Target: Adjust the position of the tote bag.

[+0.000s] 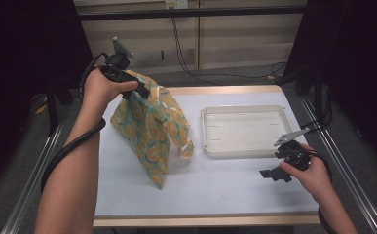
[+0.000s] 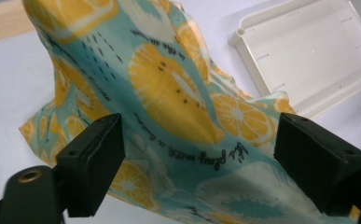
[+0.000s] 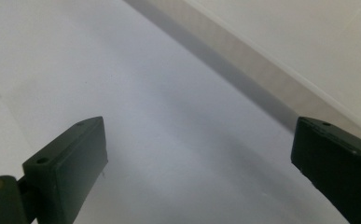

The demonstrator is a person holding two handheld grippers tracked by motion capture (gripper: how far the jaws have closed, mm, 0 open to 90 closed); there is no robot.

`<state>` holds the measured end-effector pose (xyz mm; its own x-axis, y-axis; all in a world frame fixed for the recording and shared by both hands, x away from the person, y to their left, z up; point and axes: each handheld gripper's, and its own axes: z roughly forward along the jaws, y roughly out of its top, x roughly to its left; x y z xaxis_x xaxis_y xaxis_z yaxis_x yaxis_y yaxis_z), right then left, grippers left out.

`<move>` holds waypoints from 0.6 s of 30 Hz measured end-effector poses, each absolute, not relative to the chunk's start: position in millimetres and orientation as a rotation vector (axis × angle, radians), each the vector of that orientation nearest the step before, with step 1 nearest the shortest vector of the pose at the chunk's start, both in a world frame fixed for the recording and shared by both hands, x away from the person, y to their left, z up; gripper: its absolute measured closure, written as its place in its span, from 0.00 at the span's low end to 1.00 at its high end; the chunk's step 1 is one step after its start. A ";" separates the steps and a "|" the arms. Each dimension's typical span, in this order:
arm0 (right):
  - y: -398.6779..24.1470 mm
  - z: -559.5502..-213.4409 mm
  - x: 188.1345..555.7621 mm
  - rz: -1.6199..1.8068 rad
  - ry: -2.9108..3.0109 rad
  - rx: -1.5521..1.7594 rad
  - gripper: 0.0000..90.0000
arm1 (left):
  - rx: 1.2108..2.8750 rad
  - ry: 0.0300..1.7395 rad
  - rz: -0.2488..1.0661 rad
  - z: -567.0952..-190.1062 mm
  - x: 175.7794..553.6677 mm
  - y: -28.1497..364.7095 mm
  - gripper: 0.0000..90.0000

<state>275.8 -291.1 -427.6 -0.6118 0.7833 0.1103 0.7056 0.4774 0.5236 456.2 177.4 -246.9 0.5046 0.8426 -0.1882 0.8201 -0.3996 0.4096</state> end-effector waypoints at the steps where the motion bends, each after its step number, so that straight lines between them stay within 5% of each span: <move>1: -290.6 -427.6 275.8 0.809 2.578 1.306 0.04 | 2.289 1.395 0.087 -248.8 455.5 176.3 0.23; 18: -291.8 -427.5 276.1 0.825 2.570 1.297 0.04 | 2.208 1.514 0.003 -257.8 456.9 179.4 0.47</move>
<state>276.1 -291.8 -427.5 -0.6158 0.7799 0.1117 0.6991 0.4755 0.5340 456.9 179.4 -257.8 0.3943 0.8838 -0.2516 0.8828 -0.2883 0.3710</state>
